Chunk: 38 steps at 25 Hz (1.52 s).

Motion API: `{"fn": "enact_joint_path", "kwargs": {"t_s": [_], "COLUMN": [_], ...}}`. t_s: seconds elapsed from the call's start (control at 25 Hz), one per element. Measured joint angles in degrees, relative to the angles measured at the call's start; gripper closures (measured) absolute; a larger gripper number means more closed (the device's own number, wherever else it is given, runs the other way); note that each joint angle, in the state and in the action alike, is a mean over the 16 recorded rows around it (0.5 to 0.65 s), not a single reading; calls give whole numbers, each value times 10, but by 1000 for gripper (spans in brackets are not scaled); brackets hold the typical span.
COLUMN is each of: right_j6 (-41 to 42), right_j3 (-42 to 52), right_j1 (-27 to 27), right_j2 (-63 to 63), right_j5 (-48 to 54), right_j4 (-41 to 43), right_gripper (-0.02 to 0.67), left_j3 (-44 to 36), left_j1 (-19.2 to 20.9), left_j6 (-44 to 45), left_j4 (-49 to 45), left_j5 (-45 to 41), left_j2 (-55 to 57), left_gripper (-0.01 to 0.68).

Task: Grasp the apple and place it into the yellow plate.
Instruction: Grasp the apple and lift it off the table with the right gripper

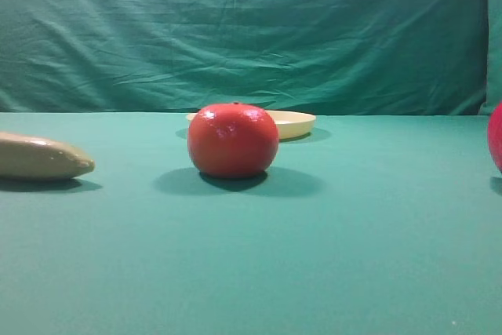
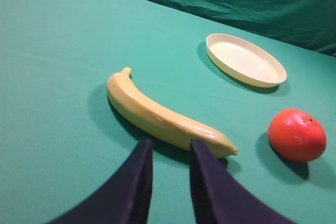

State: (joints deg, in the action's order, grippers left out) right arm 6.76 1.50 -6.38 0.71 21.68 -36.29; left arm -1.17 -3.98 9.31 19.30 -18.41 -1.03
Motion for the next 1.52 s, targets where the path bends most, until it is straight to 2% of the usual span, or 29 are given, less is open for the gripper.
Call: {"fn": "enact_joint_path", "kwargs": {"t_s": [0.2, 0.48, 0.68, 0.88, 1.08, 1.24, 1.36, 1.52], "right_j6": [-9, 3, 51, 141, 234, 275, 269, 222], "right_j3": [1, 1, -9, -49, -125, -205, -267, -344], "right_j1": [0, 0, 0, 0, 0, 0, 0, 0], "right_j2": [0, 0, -8, -57, -162, -278, -371, -483], "right_j5": [-32, -87, -97, -61, 5, 63, 106, 163], "right_j4": [-87, -132, -154, -159, -122, -59, 13, 122], "right_gripper": [649, 649, 649, 649, 649, 649, 649, 649], "left_j3": [0, 0, 0, 0, 0, 0, 0, 0], "left_j1": [0, 0, 0, 0, 0, 0, 0, 0], "left_j6": [0, 0, 0, 0, 0, 0, 0, 0], "left_j4": [0, 0, 0, 0, 0, 0, 0, 0], "left_j5": [0, 0, 0, 0, 0, 0, 0, 0], "left_j2": [0, 0, 0, 0, 0, 0, 0, 0], "left_gripper": [516, 516, 516, 516, 516, 516, 516, 516]}}
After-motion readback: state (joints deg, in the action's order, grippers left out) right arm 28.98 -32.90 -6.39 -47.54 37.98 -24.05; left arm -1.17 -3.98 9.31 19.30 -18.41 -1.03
